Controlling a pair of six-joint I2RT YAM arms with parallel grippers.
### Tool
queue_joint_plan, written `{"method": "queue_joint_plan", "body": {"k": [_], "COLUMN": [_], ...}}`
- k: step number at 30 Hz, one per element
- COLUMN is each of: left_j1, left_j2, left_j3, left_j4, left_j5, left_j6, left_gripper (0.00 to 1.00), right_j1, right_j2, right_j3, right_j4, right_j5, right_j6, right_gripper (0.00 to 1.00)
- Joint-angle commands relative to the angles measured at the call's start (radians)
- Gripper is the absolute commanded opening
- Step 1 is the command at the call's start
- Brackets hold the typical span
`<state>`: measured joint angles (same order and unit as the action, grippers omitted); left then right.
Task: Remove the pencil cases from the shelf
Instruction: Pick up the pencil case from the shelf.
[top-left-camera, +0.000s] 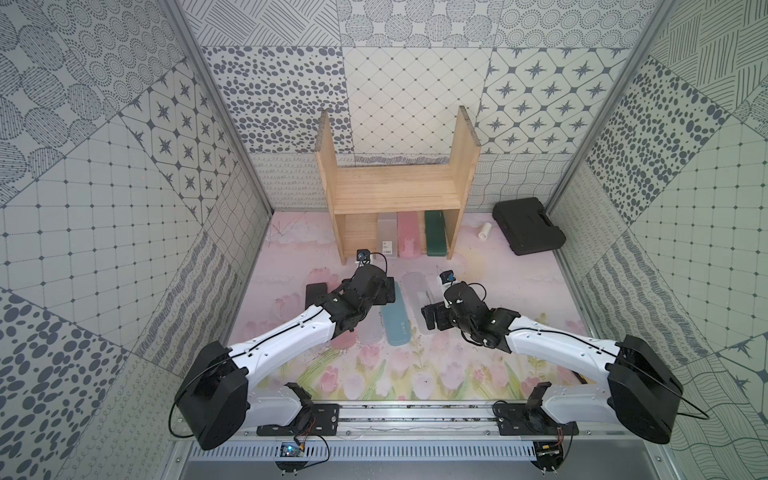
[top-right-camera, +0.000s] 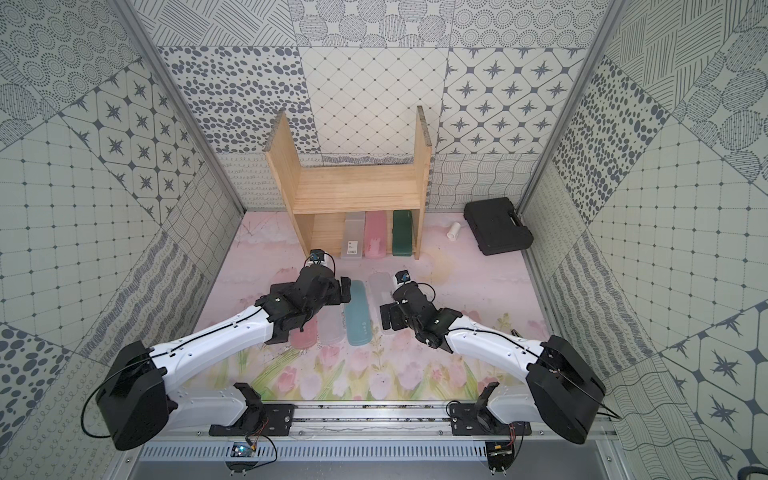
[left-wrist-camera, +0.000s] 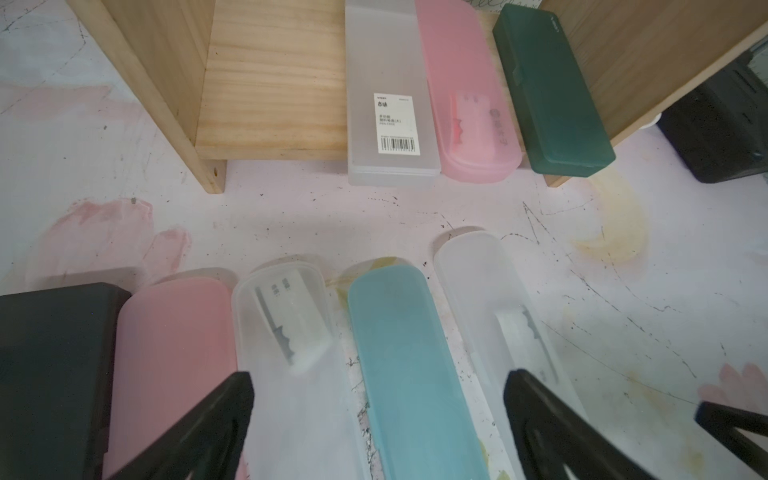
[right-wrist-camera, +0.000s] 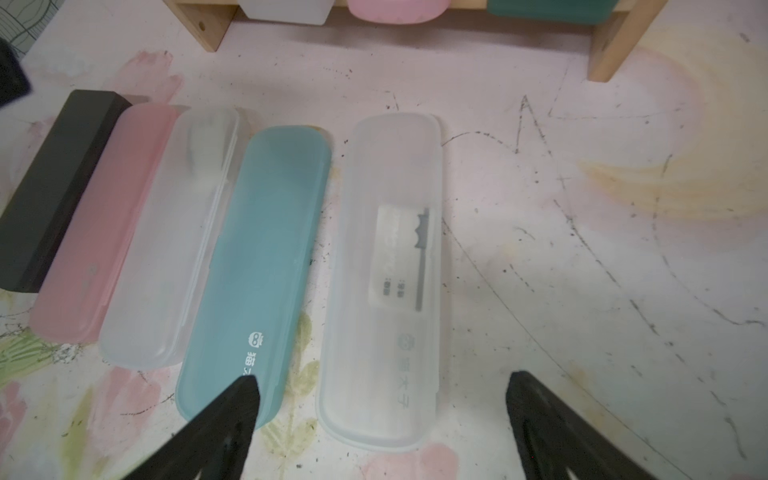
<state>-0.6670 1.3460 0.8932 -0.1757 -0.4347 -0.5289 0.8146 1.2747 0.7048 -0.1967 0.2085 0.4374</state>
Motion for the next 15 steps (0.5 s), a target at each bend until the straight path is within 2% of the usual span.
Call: {"method": "queue_joint_plan", "body": {"k": [1, 7, 15], "left_j1": [0.006, 0.037, 0.069], "left_j2": [0.141, 0.328, 0.501], "left_j3": [0.122, 0.295, 0.452], "left_j4": [0.013, -0.051, -0.066], "left_j5": [-0.048, -0.04, -0.081], "left_j6": [0.005, 0.044, 0.136], "left_gripper": [0.99, 0.99, 0.99], "right_j1": [-0.035, -0.104, -0.126], "right_j2": [-0.071, -0.159, -0.186], "right_j3": [0.017, -0.027, -0.068], "right_j4": [-0.066, -0.067, -0.028], "right_j5": [-0.007, 0.02, 0.017], "right_j6": [-0.032, -0.074, -0.076], "right_gripper": [0.98, 0.98, 0.98]}}
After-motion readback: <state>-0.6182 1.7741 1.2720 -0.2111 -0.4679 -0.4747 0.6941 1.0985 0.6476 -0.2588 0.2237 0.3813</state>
